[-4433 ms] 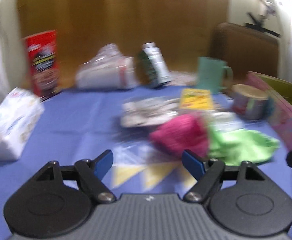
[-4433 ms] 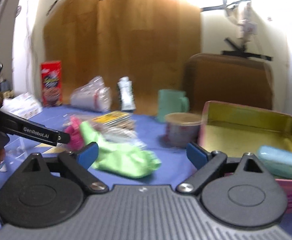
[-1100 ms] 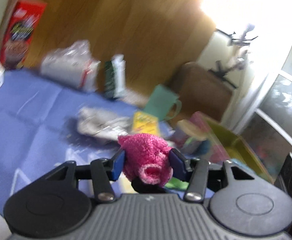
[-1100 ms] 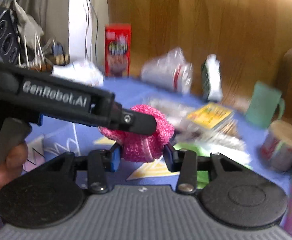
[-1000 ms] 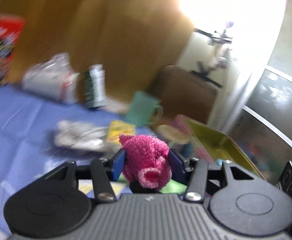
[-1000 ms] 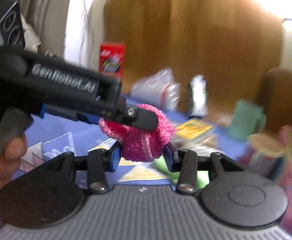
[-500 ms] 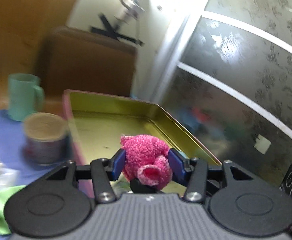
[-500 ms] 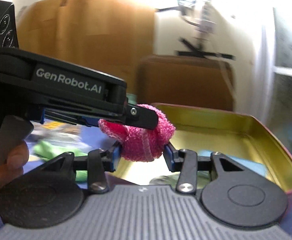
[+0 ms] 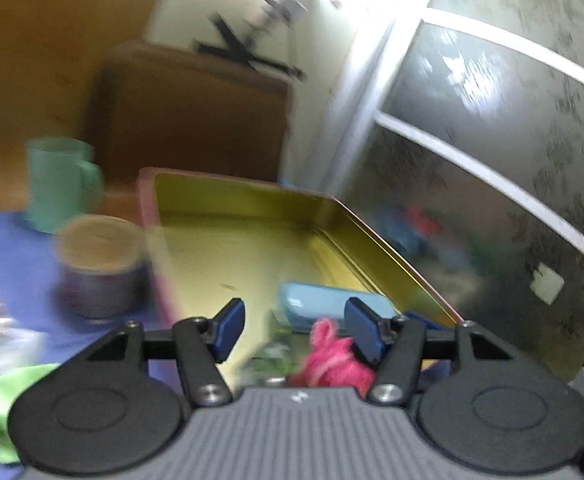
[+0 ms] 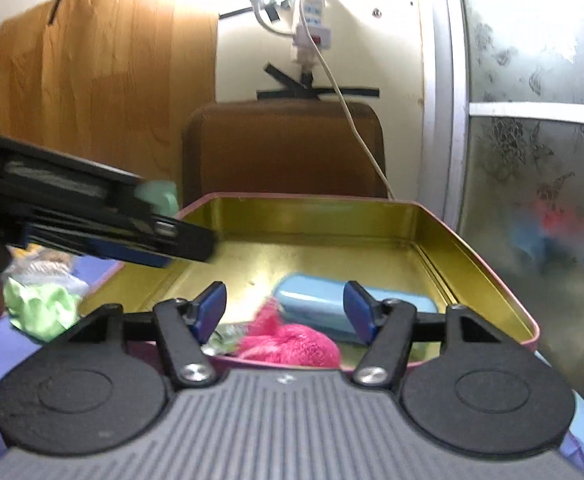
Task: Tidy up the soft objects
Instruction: 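Carry the pink sock into the pink tin and open both tools, then move the right tool toward the green cloth and yellow card box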
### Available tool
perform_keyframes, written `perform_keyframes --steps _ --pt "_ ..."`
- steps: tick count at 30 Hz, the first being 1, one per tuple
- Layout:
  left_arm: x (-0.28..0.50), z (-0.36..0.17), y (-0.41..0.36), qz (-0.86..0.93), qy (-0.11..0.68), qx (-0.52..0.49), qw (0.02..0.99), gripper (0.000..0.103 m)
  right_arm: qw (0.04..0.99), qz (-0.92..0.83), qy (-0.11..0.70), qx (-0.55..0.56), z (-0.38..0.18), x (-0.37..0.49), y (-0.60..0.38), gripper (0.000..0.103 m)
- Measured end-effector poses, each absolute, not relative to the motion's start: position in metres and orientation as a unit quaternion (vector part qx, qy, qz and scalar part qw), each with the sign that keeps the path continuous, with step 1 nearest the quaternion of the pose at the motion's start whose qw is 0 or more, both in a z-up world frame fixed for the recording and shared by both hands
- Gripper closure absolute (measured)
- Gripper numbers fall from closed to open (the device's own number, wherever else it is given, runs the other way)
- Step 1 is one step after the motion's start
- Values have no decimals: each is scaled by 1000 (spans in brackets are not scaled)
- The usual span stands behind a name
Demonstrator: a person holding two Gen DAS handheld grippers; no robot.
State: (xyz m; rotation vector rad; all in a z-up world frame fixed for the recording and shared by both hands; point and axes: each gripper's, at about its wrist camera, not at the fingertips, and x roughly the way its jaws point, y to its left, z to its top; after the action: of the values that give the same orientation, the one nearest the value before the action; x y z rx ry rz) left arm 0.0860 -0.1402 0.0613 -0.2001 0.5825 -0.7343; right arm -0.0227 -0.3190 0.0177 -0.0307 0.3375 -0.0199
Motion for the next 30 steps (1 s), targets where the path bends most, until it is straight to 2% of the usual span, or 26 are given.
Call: perform_keyframes --steps 2,8,14,17,19,20,23,24,30 --pt "78 62 -107 -324 273 -107 899 44 988 3 155 -14 21 -26 -309 37" --pt "64 39 5 -180 286 -135 932 44 986 81 146 -26 28 -22 -261 53" --pt "60 10 85 -60 292 -149 943 44 961 195 196 -17 26 10 -197 53" --pt "60 -4 108 -38 293 -187 937 44 951 217 222 -14 24 38 -164 53" --pt "60 -6 123 -46 283 -228 930 44 948 215 233 -14 21 58 -142 50" --pt "60 -7 125 -44 278 -236 930 43 947 215 239 -13 19 68 -131 45" --pt "58 -9 133 -55 272 -252 927 43 946 202 252 -2 12 91 -105 19" --pt "57 -10 133 -57 268 -255 927 43 947 196 253 -2 9 97 -97 16" --pt "51 -6 128 -81 251 -249 932 40 947 159 277 -37 -7 122 -65 17"
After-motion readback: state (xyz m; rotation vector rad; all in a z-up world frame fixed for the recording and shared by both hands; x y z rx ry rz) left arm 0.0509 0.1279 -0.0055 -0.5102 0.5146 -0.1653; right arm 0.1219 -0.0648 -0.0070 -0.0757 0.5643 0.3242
